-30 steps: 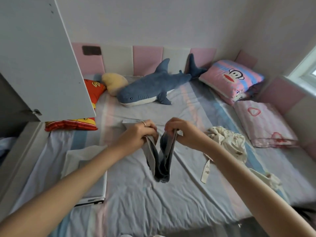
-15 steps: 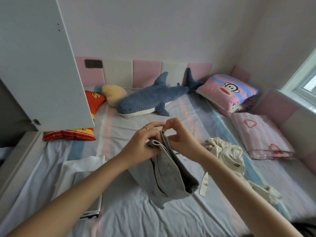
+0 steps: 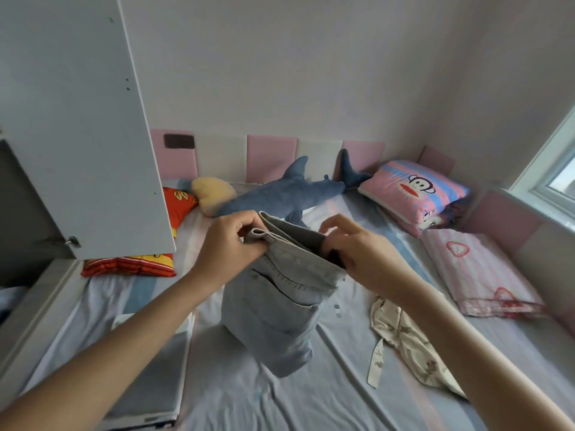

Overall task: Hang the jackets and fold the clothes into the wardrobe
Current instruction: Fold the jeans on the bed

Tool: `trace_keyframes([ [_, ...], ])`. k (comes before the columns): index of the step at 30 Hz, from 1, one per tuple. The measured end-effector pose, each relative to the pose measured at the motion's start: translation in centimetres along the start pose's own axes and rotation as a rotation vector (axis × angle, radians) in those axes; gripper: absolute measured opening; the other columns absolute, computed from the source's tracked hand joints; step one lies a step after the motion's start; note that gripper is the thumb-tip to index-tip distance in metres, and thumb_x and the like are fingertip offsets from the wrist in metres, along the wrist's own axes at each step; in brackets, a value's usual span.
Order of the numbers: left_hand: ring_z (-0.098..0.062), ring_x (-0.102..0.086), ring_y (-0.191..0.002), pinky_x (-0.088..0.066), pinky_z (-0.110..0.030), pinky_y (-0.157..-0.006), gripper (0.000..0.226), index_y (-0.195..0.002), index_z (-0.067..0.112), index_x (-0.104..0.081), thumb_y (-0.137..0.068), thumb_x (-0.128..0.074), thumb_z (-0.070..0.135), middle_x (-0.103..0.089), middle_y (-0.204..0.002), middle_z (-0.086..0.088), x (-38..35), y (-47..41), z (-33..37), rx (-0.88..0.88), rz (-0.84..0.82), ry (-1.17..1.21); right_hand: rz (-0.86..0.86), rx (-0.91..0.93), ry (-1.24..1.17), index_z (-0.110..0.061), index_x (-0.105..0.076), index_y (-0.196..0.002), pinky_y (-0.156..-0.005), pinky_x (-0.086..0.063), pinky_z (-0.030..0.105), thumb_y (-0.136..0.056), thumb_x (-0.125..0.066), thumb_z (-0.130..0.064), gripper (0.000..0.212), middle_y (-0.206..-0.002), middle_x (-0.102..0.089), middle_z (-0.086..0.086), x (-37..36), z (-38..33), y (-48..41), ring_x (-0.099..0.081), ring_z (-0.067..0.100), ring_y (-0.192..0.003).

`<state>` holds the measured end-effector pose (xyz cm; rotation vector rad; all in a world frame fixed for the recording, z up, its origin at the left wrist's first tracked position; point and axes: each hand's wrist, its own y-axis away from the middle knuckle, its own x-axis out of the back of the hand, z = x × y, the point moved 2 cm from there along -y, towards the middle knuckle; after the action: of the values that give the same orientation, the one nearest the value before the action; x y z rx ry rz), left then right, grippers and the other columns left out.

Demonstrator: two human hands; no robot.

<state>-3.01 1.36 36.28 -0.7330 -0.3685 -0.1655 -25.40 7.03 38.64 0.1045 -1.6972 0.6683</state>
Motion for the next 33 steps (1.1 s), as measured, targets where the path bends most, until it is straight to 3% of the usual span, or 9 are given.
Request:
trace_keyframes([
  [4,-0.011,-0.061,-0.074,-0.052,-0.034,-0.066,0.008,-0.074,0.002,-0.067,-0.069,-0.072,0.004,-0.065,-0.077,0.006,0.1,1.4,1.1,-0.145,0.009,-0.045,-0.249,-0.217,0.241,-0.027,-0.066,-0.112,-0.072,-0.033,0.025,-0.091,-0.056,-0.039,0.026,-0.133,-0.044,-0.007,-0.1,-0.5,-0.8,-0.056,0.02,-0.103],
  [8,-0.001,-0.063,-0.084,-0.05,-0.017,-0.074,0.011,-0.076,0.003,-0.067,-0.067,-0.074,0.004,-0.068,-0.086,0.002,-0.8,4.3,0.5,-0.144,0.008,-0.08,-0.406,-0.257,0.172,-0.022,-0.067,-0.102,-0.08,-0.039,0.031,-0.09,-0.056,-0.028,0.018,-0.116,-0.05,-0.003,-2.6,-1.3,-0.4,-0.057,0.023,-0.097],
  [12,0.002,-0.062,-0.089,-0.047,-0.013,-0.08,0.02,-0.078,0.004,-0.068,-0.065,-0.079,-0.006,-0.067,-0.09,0.003,-0.5,6.2,-0.8,-0.085,-0.02,-0.099,-0.321,-0.142,0.117,-0.024,-0.068,-0.095,-0.086,-0.04,0.029,-0.089,-0.051,-0.018,0.019,-0.114,-0.054,-0.007,-4.5,-1.5,0.5,-0.058,0.018,-0.091],
  [16,0.001,-0.062,-0.095,-0.045,-0.013,-0.084,0.016,-0.083,0.016,-0.067,-0.07,-0.072,0.024,-0.064,-0.096,0.017,1.1,7.2,-1.3,-0.045,-0.012,-0.052,-0.129,-0.014,-0.048,-0.018,-0.066,-0.091,-0.092,-0.039,0.031,-0.095,-0.047,-0.026,0.021,-0.121,-0.051,-0.002,-4.8,-1.7,1.3,-0.057,0.022,-0.086],
  [19,0.0,-0.063,-0.093,-0.046,-0.013,-0.083,0.02,-0.08,0.006,-0.069,-0.071,-0.07,0.024,-0.065,-0.094,0.014,0.9,7.8,-1.5,-0.047,-0.008,-0.103,-0.385,-0.059,-0.198,-0.02,-0.064,-0.099,-0.091,-0.042,0.032,-0.095,-0.049,-0.042,0.027,-0.123,-0.048,-0.01,-4.5,-1.3,1.3,-0.058,0.02,-0.093],
  [22,-0.003,-0.064,-0.088,-0.048,-0.017,-0.078,0.014,-0.078,0.006,-0.069,-0.066,-0.076,0.006,-0.066,-0.091,0.01,0.3,8.6,-2.1,-0.021,0.02,-0.127,-0.544,-0.015,-0.046,-0.028,-0.063,-0.111,-0.094,-0.04,0.032,-0.086,-0.059,-0.047,0.032,-0.126,-0.049,-0.015,-4.6,-0.8,1.3,-0.057,0.016,-0.098],
  [27,-0.005,-0.065,-0.084,-0.052,-0.022,-0.075,0.009,-0.078,0.007,-0.069,-0.07,-0.072,0.012,-0.069,-0.088,0.001,-0.6,8.1,-1.8,-0.032,-0.013,-0.121,-0.464,0.003,0.259,-0.026,-0.065,-0.104,-0.091,-0.042,0.035,-0.089,-0.051,-0.025,0.02,-0.106,-0.06,-0.004,-5.7,-1.2,0.1,-0.063,0.024,-0.088],
  [30,-0.008,-0.063,-0.074,-0.052,-0.026,-0.066,0.006,-0.072,0.009,-0.067,-0.067,-0.069,0.007,-0.067,-0.077,0.005,0.5,6.7,-1.6,0.057,0.071,-0.087,-0.177,0.062,0.262,-0.019,-0.071,-0.085,-0.082,-0.05,0.035,-0.078,-0.067,-0.014,0.01,-0.11,-0.063,0.0,-4.4,-1.1,-0.5,-0.063,0.025,-0.065],
  [33,-0.009,-0.056,-0.062,-0.043,-0.019,-0.056,0.012,-0.065,0.018,-0.059,-0.065,-0.065,0.008,-0.061,-0.066,0.009,2.0,3.2,-0.7,0.121,0.17,-0.077,0.014,-0.012,0.228,-0.009,-0.066,-0.088,-0.063,-0.049,0.035,-0.079,-0.068,-0.007,0.01,-0.12,-0.058,0.01,-3.2,-0.2,-2.0,-0.06,0.029,-0.066],
])
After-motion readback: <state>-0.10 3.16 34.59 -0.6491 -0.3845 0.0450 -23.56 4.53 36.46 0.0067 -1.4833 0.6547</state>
